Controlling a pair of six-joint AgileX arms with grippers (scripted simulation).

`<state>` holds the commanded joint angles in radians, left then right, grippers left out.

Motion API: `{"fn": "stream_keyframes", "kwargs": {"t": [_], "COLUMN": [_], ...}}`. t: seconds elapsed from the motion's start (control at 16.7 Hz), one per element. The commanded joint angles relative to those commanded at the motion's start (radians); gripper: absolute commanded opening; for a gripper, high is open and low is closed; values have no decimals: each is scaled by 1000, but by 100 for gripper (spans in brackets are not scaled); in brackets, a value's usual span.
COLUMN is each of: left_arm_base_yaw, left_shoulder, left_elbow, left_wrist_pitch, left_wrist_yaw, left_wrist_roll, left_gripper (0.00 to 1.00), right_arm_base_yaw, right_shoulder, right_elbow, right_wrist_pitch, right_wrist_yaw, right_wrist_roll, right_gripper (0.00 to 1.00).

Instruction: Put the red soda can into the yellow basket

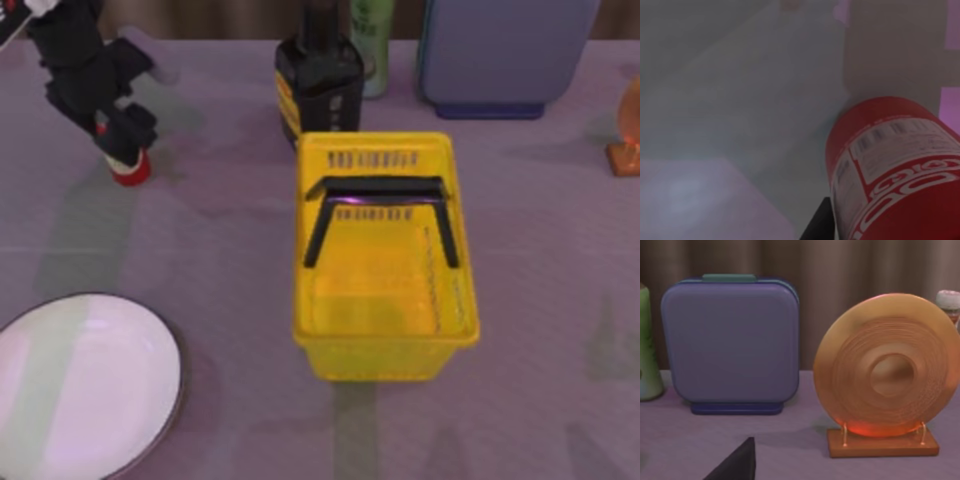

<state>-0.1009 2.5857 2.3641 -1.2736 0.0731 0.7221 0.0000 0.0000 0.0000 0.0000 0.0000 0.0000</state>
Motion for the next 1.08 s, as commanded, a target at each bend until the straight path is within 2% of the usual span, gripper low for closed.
{"fn": "stream_keyframes", "kwargs": {"t": [0.18,0.3,0.42,0.66,1.08], "left_arm_base_yaw": [-6,-17,-33,-73,-153], "left_shoulder": [-4,-12,-30,-102,-320], "left_elbow": [-22,-67,-131,-297,-650], "left_wrist_pitch": [31,103,218,569,1385], "left_wrist_yaw": [23,76,154,367,811], "left_wrist_roll": [-12,-41,-84,-197,-435], "left_gripper": [0,0,0,0,0], "right_arm_base_yaw": [0,0,0,0,0], "right_shoulder": [0,0,0,0,0], "right_elbow": [0,0,0,0,0], "right_wrist_pitch": [0,0,0,0,0], "right_wrist_yaw": [0,0,0,0,0], "right_wrist_roll": [0,0,0,0,0], "right_gripper": [100,100,100,100,100]}}
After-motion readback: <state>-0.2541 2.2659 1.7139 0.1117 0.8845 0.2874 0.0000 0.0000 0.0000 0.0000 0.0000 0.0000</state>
